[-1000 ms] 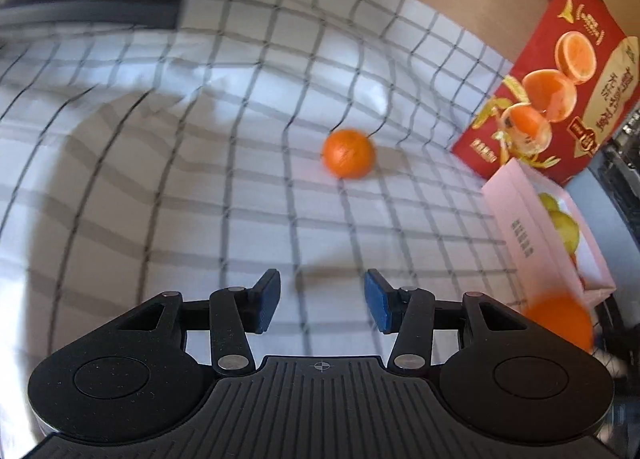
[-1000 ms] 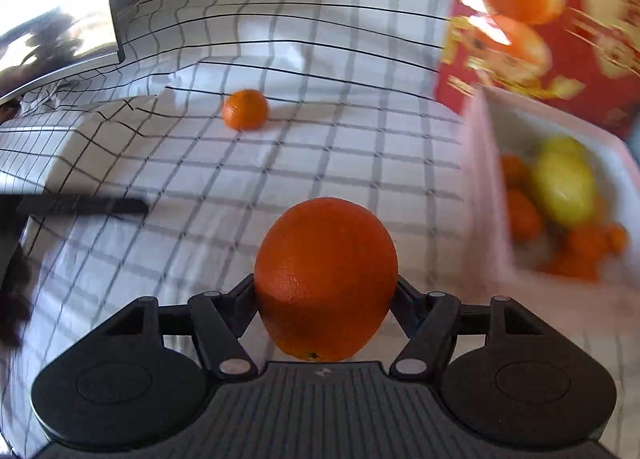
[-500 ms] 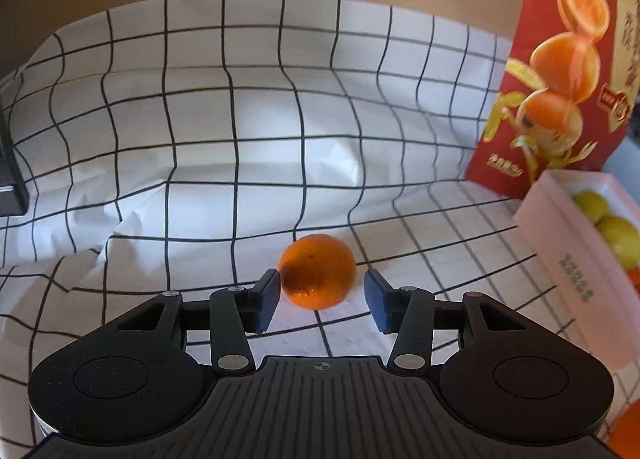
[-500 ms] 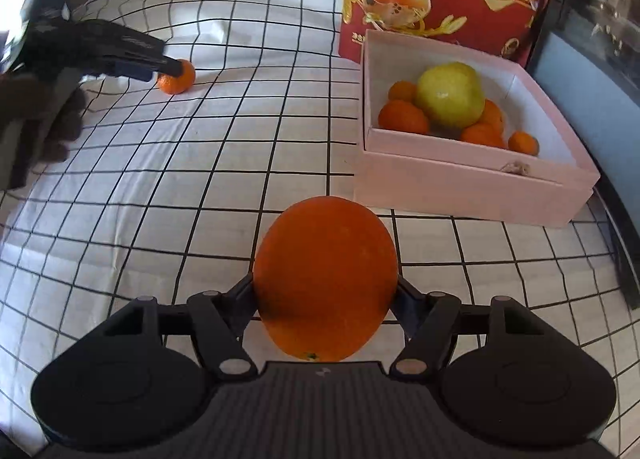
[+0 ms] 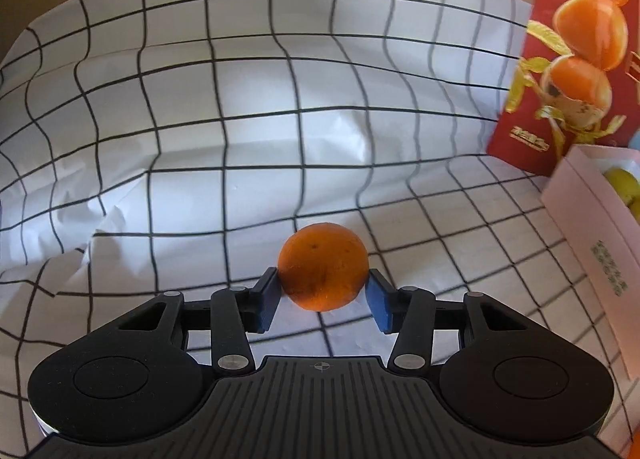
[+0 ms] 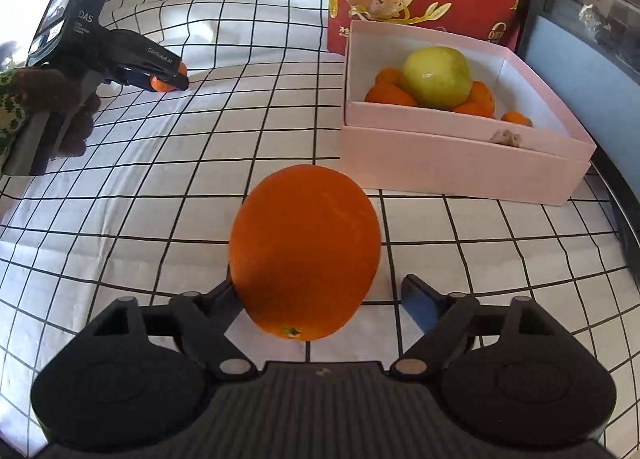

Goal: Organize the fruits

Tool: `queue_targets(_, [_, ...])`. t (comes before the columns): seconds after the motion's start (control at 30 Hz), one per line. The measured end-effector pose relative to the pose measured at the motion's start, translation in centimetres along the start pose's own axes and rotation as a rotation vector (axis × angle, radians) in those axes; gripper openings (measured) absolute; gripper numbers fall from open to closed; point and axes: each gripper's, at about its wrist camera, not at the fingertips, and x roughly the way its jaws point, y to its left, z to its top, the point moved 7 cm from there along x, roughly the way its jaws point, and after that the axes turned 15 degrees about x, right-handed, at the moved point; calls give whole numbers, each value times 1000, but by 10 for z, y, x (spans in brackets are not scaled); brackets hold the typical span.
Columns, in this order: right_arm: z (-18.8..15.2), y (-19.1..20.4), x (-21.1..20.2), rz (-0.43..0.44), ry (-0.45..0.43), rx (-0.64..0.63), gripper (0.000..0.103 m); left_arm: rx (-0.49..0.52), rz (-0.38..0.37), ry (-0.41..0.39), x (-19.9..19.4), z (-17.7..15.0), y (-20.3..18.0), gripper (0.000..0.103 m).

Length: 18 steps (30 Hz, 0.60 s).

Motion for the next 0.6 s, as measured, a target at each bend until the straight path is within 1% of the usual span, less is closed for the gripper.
queue_targets(0.17, [-3,-5,0,1,-49,12,97,23,-70,-30,-28,-15,-25,51])
queue_targets(0.23, [-4,-6,0,3,-64,12,98,23,-106,-39,-47,-27,-39,50])
queue_targets(0.4, [-2,-8,0,10,-65,11,103,21,-191,-32,-98,-60,-80,47])
queue_targets(0.47, [-3,-9,0,12,-65,11,103,29,-199,-26,-112,-71,-95,45])
queue_targets(0.5, [-3,-9,0,14,-64,10,103,32,-189,-31,-118,-75,-98,42])
queue_targets(0.53, [-3,-10,0,14,-58,11,103,31,-186,-34,-122,-77,-100,36])
queue_targets(0.6, [-3,-9,-1,12,-47,12,103,15,-187,-42,-125,-79,-100,31])
